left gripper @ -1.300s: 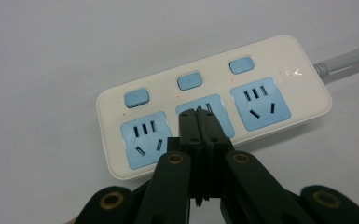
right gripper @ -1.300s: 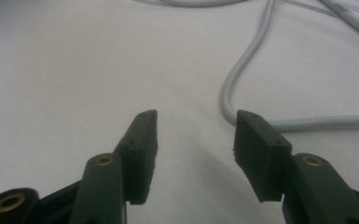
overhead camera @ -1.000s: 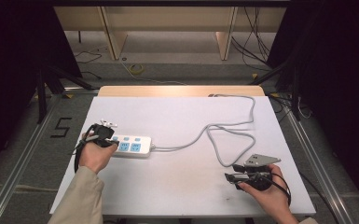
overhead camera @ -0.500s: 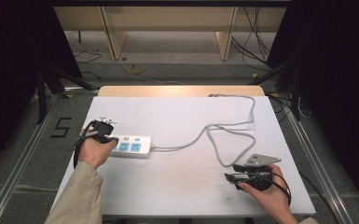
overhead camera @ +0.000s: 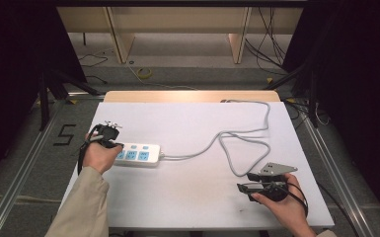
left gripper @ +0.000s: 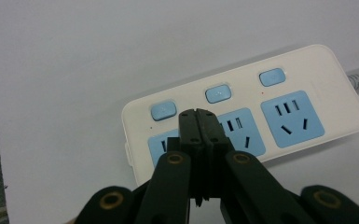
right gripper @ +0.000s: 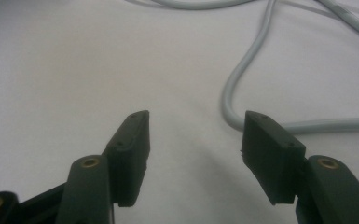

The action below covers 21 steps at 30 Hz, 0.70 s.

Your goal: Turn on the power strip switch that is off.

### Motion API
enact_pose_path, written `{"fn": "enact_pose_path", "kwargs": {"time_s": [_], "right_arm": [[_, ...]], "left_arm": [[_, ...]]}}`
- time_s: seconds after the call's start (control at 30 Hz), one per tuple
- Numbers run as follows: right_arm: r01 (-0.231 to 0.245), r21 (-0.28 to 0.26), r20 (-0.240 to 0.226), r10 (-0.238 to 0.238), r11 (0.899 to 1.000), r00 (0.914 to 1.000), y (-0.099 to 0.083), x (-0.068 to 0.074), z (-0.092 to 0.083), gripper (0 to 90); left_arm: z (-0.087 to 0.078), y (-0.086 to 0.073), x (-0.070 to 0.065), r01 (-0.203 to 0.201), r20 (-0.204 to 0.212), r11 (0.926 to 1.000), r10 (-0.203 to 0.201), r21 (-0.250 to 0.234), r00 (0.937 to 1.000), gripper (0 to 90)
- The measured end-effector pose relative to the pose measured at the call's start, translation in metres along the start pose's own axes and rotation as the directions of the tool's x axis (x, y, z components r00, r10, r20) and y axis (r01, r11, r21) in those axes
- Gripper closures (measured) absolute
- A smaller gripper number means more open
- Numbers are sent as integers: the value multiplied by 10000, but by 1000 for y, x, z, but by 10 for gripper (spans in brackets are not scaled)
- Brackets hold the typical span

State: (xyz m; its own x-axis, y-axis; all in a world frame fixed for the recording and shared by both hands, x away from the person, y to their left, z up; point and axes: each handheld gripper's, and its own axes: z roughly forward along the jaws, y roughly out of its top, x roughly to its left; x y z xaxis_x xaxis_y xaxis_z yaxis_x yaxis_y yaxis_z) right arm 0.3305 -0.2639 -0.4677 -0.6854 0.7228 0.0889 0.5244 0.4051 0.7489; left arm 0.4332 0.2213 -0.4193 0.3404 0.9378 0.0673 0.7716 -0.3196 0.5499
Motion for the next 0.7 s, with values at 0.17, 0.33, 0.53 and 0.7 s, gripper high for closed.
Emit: {"fn": "enact_pose_path", "kwargs": {"time_s": [0.17, 0.33, 0.53, 0.7], "right_arm": [[-35, 25, -8, 35, 10000, 10000, 0, 0, 0, 428], [-1, 3, 7, 1, 10000, 10000, 0, 0, 0, 430], [18, 6, 17, -18, 10000, 10000, 0, 0, 0, 433], [30, 16, 35, -30, 10000, 10000, 0, 0, 0, 435]], "left_arm": [[2, 3, 1, -30, -90, 10000, 31, 85, 10000, 898], [4, 7, 1, -148, -141, 9997, 151, 196, 9998, 898], [7, 12, 1, -195, -161, 9994, 200, 275, 9997, 898], [10, 16, 1, -203, -197, 9993, 209, 330, 9996, 898]]}}
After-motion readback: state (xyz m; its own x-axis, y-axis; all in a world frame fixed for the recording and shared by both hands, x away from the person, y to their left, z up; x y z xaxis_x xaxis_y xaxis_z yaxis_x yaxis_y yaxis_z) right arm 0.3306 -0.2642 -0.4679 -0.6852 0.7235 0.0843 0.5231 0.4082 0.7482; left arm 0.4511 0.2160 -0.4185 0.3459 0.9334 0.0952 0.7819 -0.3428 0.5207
